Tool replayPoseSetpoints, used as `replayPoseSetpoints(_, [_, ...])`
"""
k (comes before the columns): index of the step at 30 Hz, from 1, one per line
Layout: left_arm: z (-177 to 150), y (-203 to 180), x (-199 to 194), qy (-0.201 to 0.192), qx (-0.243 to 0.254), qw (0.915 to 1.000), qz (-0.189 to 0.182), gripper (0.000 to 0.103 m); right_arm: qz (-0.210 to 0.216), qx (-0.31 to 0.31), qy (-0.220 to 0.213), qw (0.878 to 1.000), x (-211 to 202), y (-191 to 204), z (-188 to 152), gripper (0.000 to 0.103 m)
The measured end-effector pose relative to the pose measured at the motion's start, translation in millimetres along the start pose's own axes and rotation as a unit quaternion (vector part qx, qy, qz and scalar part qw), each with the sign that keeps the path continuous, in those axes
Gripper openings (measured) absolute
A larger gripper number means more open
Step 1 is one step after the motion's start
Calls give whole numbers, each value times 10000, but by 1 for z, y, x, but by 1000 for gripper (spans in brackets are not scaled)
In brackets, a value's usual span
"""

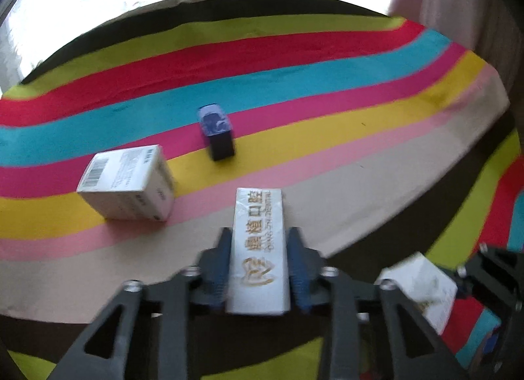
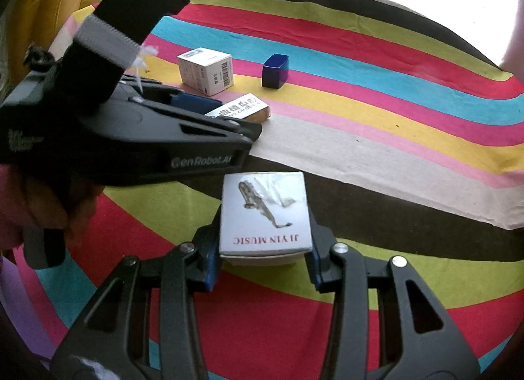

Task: Organize rigid objects
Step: 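Grasp the white DING ZHI DENTAL box with the left tool while the right tool holds the cube box, then carry the dental box and cube box over the white open box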

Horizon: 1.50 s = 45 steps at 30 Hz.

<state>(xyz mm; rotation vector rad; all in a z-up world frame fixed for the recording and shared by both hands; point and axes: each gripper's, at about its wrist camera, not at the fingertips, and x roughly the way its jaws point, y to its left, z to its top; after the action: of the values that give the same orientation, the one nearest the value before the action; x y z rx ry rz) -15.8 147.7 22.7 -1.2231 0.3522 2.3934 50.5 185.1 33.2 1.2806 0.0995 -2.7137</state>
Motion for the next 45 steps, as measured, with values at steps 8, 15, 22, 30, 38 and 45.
replayPoseSetpoints(8, [-21, 25, -19, 278, -100, 9995, -57, 32, 65, 48, 5, 10000, 3, -3, 4, 46])
replayPoseSetpoints(15, [-41, 43, -37, 686, -411, 9968, 79, 32, 101, 167, 379, 9991, 2, -5, 12, 46])
replayPoseSetpoints(22, [-67, 45, -59, 834, -749, 9936, 170, 32, -323, 395, 1048, 9932, 10, 14, 27, 45])
replayPoseSetpoints(30, [-86, 42, -80, 919, -1048, 9898, 277, 32, -427, 482, 1274, 9898, 4, 42, 20, 44])
replayPoseSetpoints(38, [-105, 45, -94, 969, -1109, 9887, 262, 32, -359, 413, 1346, 9894, -8, 56, 6, 44])
replayPoseSetpoints(45, [-116, 63, -105, 1202, -1621, 9791, -261, 32, -256, 350, 1581, 9865, -18, 61, -2, 44])
